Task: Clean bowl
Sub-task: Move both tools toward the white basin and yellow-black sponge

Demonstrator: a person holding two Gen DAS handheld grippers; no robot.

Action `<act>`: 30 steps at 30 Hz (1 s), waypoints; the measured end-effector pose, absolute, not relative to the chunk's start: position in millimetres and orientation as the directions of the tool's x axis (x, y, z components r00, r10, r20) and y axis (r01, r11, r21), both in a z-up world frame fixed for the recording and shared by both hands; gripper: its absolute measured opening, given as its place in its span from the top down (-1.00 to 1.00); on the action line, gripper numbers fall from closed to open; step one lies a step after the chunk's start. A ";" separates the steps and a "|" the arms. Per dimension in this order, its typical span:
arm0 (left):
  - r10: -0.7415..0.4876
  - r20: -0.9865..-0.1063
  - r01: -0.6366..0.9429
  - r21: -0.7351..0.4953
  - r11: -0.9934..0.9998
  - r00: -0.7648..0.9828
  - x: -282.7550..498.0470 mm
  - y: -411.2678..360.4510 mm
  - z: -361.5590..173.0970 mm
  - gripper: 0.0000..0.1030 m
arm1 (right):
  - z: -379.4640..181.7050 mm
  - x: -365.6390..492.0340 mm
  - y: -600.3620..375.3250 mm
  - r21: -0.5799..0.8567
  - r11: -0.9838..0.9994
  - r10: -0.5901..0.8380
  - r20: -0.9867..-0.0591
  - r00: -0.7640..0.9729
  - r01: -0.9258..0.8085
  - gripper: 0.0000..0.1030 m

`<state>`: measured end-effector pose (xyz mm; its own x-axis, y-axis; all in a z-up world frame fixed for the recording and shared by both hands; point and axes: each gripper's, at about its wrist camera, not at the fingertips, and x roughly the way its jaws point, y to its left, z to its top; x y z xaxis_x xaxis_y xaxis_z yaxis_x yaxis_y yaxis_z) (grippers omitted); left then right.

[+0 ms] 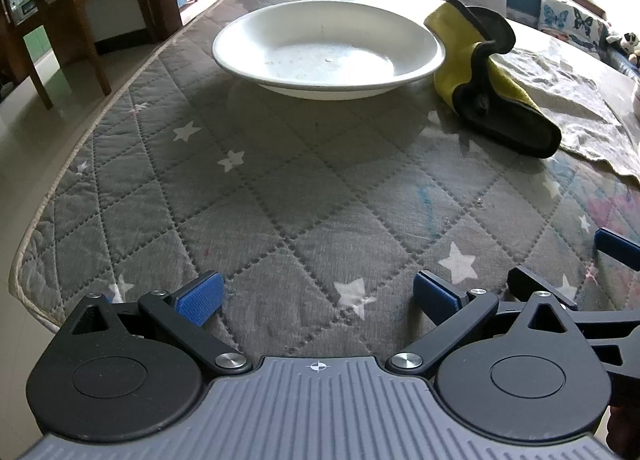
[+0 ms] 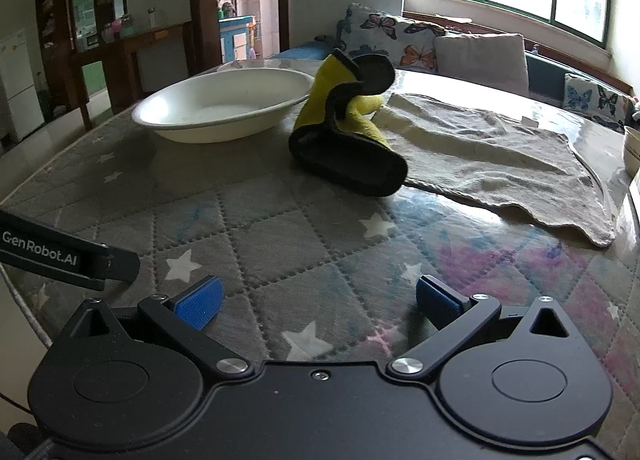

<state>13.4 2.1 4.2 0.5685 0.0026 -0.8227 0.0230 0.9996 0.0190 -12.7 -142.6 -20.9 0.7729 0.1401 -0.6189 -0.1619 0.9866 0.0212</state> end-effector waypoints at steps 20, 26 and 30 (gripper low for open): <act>-0.008 -0.840 0.024 0.005 1.000 0.543 27.9 3.4 8.5 -0.99 | -17.1 2.5 -145.5 0.038 0.986 0.150 -0.642 0.752 -0.165 -1.00; -0.006 -0.843 0.024 0.008 1.000 0.538 33.4 1.3 8.9 -0.99 | -16.8 7.6 -146.8 0.043 0.985 0.155 -0.644 0.750 -0.166 -1.00; -0.004 -0.843 0.020 0.008 1.000 0.537 37.6 2.0 11.0 -0.99 | -15.3 11.6 -147.6 0.047 0.985 0.157 -0.644 0.749 -0.166 -1.00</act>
